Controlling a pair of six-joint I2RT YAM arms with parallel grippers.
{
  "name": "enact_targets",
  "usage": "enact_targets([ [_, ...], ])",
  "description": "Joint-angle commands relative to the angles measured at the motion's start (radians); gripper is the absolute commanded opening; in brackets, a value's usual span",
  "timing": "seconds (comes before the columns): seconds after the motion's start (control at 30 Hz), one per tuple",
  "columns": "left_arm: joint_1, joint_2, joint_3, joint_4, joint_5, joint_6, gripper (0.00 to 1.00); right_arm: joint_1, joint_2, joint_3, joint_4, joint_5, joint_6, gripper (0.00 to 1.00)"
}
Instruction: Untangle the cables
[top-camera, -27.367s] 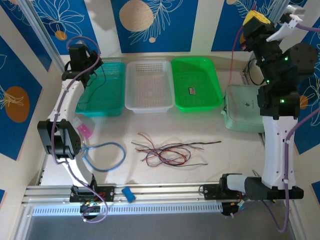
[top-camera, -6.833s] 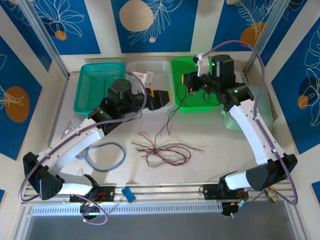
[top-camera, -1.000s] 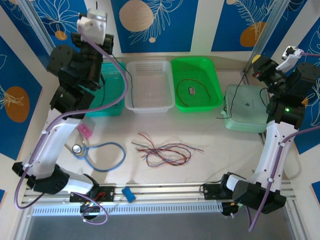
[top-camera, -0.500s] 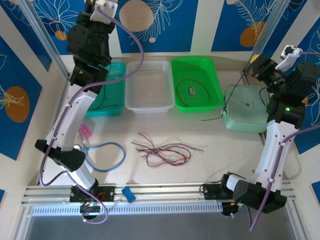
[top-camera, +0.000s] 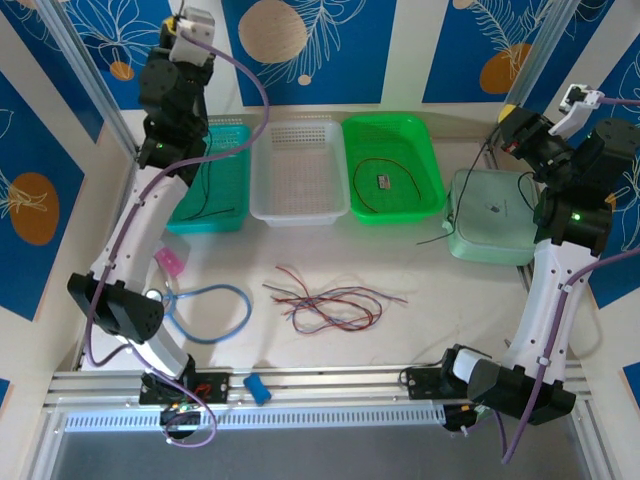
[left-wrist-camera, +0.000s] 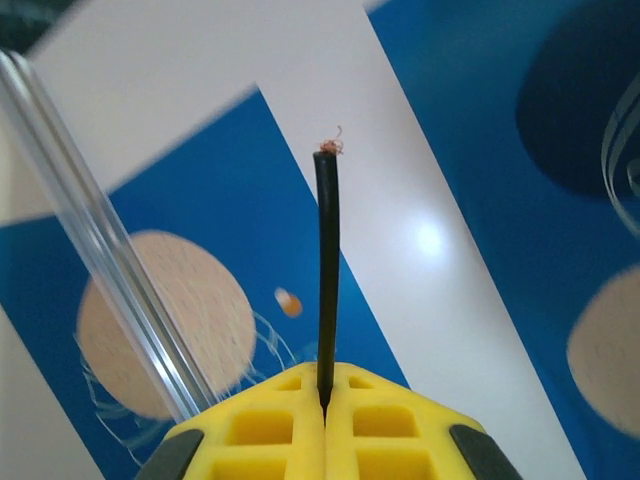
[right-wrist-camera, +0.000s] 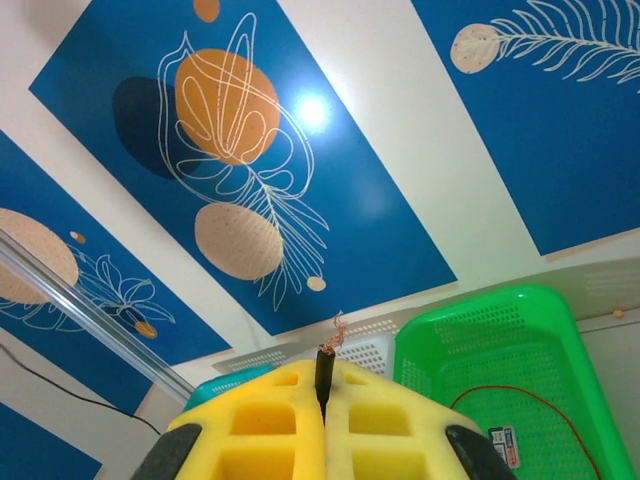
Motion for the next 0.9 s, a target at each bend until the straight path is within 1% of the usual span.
enact_targets([
  [0.0, 0.018, -0.012, -0.101, 0.050, -0.038, -0.077, 0.00, 0.013, -0.009, 0.039, -0.019, -0.024, 0.002, 0.00],
  [0.07, 0.018, 0.004, -0.130, 0.040, -0.097, -0.115, 0.00, 0.018, -0.011, 0.043, -0.027, -0.014, -0.001, 0.00],
  [0.13, 0.017, 0.026, -0.156, 0.033, -0.131, -0.122, 0.00, 0.019, -0.019, 0.037, -0.026, 0.002, 0.001, 0.00],
  [0.23, -0.021, 0.029, -0.191, 0.046, -0.211, -0.163, 0.00, 0.029, -0.035, 0.010, -0.010, 0.018, 0.010, 0.00],
  [0.27, -0.035, 0.028, -0.202, 0.045, -0.213, -0.165, 0.00, 0.031, -0.038, -0.003, 0.006, 0.025, 0.024, 0.00],
  [0.3, -0.041, 0.037, -0.205, 0.049, -0.224, -0.151, 0.00, 0.031, -0.038, -0.011, 0.016, 0.023, 0.036, 0.00],
  [0.4, -0.053, 0.105, -0.198, 0.102, -0.343, -0.057, 0.00, 0.035, -0.041, -0.007, 0.008, 0.010, 0.030, 0.00],
  [0.43, -0.060, 0.125, -0.207, 0.143, -0.378, -0.009, 0.00, 0.035, -0.044, -0.008, 0.004, 0.013, 0.022, 0.00],
  [0.53, -0.085, 0.176, -0.267, 0.363, -0.449, 0.182, 0.00, 0.032, -0.047, -0.008, -0.006, 0.013, 0.008, 0.00],
  [0.57, -0.090, 0.193, -0.280, 0.417, -0.470, 0.224, 0.00, 0.032, -0.046, -0.007, -0.007, 0.008, 0.007, 0.00],
  [0.77, -0.089, 0.268, -0.349, 0.544, -0.532, 0.294, 0.04, 0.031, -0.046, 0.001, -0.016, 0.000, -0.003, 0.00],
  [0.87, -0.076, 0.280, -0.396, 0.546, -0.544, 0.268, 0.04, 0.030, -0.044, 0.017, -0.033, 0.002, -0.018, 0.00],
])
